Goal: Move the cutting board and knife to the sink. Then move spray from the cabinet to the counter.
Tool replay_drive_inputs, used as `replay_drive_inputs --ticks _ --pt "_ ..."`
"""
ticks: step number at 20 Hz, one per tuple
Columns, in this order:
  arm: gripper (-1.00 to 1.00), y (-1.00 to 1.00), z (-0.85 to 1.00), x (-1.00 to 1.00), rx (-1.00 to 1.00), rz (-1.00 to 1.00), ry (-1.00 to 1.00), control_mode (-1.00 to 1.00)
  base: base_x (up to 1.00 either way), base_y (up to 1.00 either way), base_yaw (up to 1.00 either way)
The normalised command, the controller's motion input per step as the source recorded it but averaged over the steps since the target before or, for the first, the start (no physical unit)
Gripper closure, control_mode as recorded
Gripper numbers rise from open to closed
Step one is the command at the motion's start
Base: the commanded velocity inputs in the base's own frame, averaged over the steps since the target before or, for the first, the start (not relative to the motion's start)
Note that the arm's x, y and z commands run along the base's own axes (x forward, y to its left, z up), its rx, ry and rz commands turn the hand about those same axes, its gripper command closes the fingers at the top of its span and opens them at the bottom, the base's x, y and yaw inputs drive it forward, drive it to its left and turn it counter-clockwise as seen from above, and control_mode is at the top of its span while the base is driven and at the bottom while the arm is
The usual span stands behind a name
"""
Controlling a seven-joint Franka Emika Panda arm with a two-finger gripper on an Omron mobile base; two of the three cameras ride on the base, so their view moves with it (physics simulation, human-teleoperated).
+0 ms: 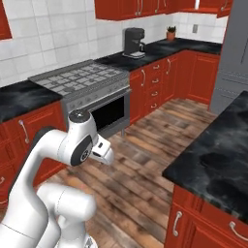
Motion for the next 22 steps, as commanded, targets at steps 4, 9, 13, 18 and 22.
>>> replay_drive_inputs --ticks 4,9,13,18,22 --pt "-1.0 0.0 0.0 0.0 0.0 0.0 0.0 1.0 0.85 0.32 -0.13" --pt "-1.0 0.0 0.0 0.0 0.0 0.0 0.0 1.0 0.84 0.33 -0.18" --pt "-1.0 0.0 0.0 0.0 0.0 0.0 0.0 1.0 0.82 0.34 -0.23" --pt "-1.0 0.0 0.0 0.0 0.0 0.0 0.0 1.0 0.79 0.32 -0.26" --pt "-1.0 0.0 0.0 0.0 0.0 0.0 0.0 1.0 0.75 0.15 -0.22"
